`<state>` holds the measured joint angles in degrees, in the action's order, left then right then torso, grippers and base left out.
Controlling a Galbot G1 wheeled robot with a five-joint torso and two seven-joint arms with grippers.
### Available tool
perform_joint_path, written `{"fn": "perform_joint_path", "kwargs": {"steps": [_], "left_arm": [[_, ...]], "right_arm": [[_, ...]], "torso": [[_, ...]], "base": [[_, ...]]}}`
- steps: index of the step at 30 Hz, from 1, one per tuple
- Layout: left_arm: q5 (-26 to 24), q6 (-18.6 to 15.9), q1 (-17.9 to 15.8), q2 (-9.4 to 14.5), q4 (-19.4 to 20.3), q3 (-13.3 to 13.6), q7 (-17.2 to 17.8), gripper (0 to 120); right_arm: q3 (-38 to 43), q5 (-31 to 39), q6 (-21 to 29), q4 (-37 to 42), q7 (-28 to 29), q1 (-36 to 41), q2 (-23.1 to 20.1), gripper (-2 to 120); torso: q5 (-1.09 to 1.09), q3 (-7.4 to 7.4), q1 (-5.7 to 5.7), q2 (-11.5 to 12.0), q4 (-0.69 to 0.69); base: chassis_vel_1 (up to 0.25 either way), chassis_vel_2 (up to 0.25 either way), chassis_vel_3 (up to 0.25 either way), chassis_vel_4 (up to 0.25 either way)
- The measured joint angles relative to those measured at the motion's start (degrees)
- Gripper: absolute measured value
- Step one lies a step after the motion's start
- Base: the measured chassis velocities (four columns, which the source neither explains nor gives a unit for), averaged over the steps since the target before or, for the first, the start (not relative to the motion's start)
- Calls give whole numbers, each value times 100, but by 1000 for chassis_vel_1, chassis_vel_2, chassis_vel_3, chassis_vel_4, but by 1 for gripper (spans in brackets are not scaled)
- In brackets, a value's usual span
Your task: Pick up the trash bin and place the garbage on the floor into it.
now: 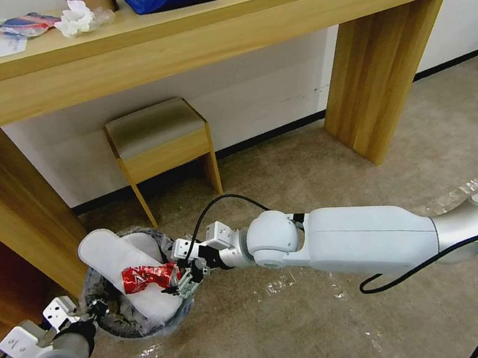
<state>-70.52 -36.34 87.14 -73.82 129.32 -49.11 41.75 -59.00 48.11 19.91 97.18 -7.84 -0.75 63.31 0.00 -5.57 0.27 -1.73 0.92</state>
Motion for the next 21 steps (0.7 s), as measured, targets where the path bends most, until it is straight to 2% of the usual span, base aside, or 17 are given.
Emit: {"fn": "perform_joint_path", "kwargs": {"steps": [21], "left_arm": [[-5, -3, -16, 16, -68, -37, 26, 0]], "right_arm": [[84, 54, -25, 47, 9, -166, 139, 100]], "torso": [[0, 0, 0, 0, 0]], "base": [[0, 0, 0, 0]]}}
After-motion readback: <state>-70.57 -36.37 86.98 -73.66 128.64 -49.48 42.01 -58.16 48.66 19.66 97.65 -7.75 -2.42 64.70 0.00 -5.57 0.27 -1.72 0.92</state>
